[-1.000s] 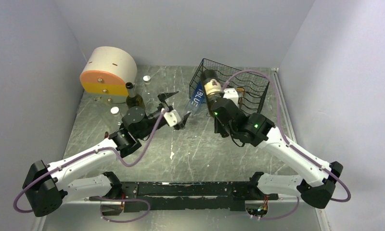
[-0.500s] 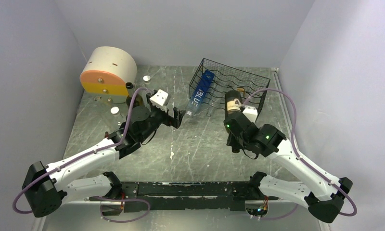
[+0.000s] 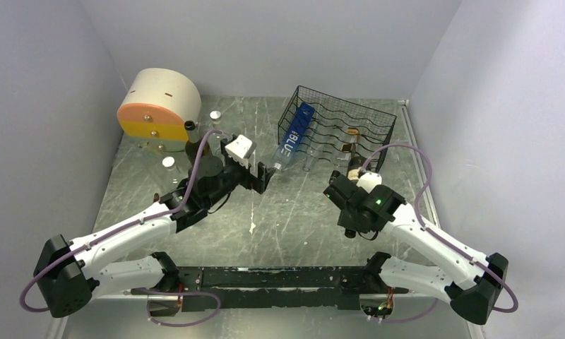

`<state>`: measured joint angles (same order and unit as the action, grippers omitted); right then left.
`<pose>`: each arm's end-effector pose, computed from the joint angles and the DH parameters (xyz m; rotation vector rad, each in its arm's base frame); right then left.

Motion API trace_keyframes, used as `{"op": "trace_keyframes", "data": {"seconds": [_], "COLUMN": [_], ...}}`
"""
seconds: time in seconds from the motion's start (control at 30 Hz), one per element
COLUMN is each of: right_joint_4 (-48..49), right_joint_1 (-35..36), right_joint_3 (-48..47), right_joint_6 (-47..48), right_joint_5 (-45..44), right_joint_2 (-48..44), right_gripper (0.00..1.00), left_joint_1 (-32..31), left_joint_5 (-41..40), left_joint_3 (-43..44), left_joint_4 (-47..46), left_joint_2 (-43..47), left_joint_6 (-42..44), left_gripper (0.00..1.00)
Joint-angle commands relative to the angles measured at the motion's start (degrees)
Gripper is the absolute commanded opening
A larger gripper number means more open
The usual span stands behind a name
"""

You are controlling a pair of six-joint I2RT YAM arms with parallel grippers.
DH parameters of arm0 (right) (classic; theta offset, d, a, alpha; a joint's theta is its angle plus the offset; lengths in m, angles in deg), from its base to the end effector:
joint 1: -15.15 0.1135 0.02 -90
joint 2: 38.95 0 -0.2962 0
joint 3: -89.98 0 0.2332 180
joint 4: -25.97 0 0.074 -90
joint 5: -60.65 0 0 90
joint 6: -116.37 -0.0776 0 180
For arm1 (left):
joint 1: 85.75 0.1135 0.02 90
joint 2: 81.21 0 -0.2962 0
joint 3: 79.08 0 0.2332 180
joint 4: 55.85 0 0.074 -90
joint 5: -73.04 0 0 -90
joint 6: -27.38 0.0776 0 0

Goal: Put the wine bottle on the wine rack

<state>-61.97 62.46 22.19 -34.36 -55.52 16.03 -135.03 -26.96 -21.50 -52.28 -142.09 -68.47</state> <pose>0.1026 0.0608 0.2689 0.3853 2.5947 -0.0812 0.1785 -0.1868 0.3408 0.5114 1.6440 -0.5713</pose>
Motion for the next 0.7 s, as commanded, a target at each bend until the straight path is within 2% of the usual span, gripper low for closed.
{"op": "trace_keyframes", "data": {"seconds": [0.0, 0.1, 0.27, 0.67], "right_joint_4": [0.2, 1.3, 4.8, 17.8], "right_joint_1": [-0.4, -0.5, -2.0, -9.6], "right_joint_3": [-0.1, 1.4, 2.7, 5.4], "right_joint_6": [-3.7, -4.4, -2.4, 6.4], "right_joint_5": [-6.1, -6.0, -7.2, -2.2], "right_joint_2": [0.9, 1.0, 1.1, 4.8], "right_gripper": [0.0, 0.0, 0.0, 0.0], "left_joint_1": [0.1, 0.1, 0.1, 0.1], "left_joint_5": [7.7, 11.1, 11.5, 14.3], "left_joint_3": [1.3, 3.2, 5.5, 5.1], "left_joint_4": [0.8, 3.2, 6.4, 6.5], "left_joint_2": [-0.9, -2.3, -3.3, 2.4], "left_joint_6": [1.0, 1.2, 1.3, 2.8], "left_gripper": [0.98, 0.98, 0.98, 0.98]}}
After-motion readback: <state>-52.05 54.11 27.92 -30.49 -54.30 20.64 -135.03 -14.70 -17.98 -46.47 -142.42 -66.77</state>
